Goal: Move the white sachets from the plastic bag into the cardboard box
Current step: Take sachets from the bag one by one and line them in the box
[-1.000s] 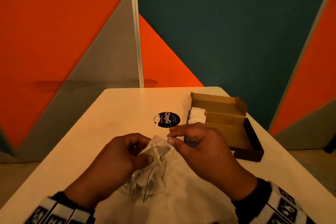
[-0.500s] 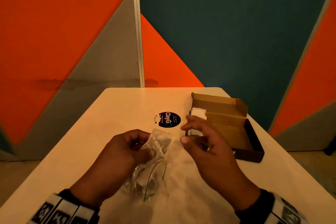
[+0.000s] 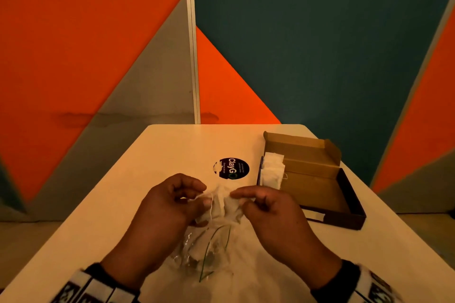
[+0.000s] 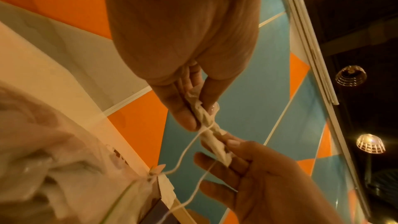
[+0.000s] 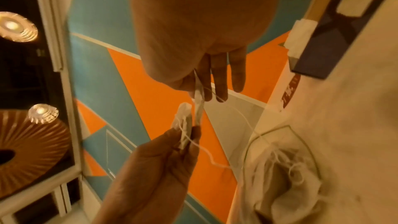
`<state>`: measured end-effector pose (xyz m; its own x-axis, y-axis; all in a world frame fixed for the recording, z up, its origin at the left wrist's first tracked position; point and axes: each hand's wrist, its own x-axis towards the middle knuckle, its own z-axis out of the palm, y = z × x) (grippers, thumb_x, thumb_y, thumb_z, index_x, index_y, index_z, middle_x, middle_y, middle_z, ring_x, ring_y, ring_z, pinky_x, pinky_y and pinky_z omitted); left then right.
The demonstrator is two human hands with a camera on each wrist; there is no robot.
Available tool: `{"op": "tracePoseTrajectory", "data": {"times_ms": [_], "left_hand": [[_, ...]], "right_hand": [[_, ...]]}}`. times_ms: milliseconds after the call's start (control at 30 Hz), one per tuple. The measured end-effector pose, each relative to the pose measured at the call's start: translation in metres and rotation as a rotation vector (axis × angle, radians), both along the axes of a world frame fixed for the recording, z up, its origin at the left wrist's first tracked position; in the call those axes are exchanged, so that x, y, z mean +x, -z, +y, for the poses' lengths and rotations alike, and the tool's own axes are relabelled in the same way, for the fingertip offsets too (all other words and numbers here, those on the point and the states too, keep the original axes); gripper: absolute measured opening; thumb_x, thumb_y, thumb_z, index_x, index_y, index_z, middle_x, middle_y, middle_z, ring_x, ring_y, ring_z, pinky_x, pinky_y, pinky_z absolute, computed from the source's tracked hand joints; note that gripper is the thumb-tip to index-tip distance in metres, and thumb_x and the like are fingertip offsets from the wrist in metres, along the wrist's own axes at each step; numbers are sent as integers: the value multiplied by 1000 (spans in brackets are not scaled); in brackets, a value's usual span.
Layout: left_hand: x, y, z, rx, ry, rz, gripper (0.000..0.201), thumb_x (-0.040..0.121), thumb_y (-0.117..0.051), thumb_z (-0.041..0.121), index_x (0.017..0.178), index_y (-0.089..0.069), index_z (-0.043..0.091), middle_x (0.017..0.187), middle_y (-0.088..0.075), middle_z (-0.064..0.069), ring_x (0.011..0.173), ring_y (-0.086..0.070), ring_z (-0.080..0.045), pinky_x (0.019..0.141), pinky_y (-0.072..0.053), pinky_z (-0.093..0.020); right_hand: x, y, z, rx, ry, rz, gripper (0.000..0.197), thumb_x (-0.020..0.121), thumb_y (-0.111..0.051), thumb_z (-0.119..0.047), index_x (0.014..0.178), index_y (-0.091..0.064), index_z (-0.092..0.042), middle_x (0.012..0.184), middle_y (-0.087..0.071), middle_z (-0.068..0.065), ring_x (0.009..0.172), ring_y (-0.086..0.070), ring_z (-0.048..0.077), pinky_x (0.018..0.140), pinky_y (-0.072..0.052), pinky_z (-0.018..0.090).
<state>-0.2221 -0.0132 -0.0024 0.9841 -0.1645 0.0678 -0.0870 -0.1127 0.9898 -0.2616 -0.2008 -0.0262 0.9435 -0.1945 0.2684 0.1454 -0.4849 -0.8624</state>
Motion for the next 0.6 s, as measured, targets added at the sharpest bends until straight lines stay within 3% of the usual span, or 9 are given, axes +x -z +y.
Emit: {"op": "tracePoseTrajectory", "data": {"times_ms": [100,200,267,333,500,600], "left_hand": [[3,-5,5,240,-13,-145,12,84,-76,12,80,-75,22,77,-76,1,66,-71,-11,63,-52,-23],[2,-10,4,489,10,-304,12,87,-73,23,80,-75,33,81,-72,18,78,-67,3,66,-47,-13],[0,-11,-1,609,37,-420,12,88,-71,26,83,-74,37,86,-68,20,84,-61,5,69,-47,-11],[-3,-11,-5,716,73,-506,12,92,-66,29,91,-73,38,91,-62,21,83,-59,2,72,-46,-11],[-5,-17,-4,908,185,-595,19,99,-53,33,107,-68,39,98,-53,19,89,-53,-2,82,-48,-21],[4,-23,9,957,200,-597,17,99,-52,31,102,-67,39,98,-52,20,89,-53,0,83,-47,-20]], "right_hand": [[-2,-8,-1,-138,17,15,13,87,-61,-52,95,-71,-49,88,-65,-39,88,-60,-13,84,-52,20],[-6,-14,7,-342,-5,73,47,74,-56,-76,112,-66,-51,99,-58,-39,92,-52,-9,88,-46,22],[-6,-18,14,-421,-23,80,49,75,-59,-74,116,-65,-49,108,-63,-33,93,-50,-7,85,-41,19],[-5,-19,18,-456,-34,93,39,83,-60,-64,117,-66,-46,112,-67,-27,90,-50,-4,85,-41,17],[-6,-18,11,-531,-96,144,27,95,-52,-51,117,-66,-46,101,-63,-28,77,-52,-1,73,-38,10],[-4,-13,-4,-582,-81,174,28,96,-50,-51,118,-66,-45,115,-66,-23,96,-55,2,90,-48,23]]}}
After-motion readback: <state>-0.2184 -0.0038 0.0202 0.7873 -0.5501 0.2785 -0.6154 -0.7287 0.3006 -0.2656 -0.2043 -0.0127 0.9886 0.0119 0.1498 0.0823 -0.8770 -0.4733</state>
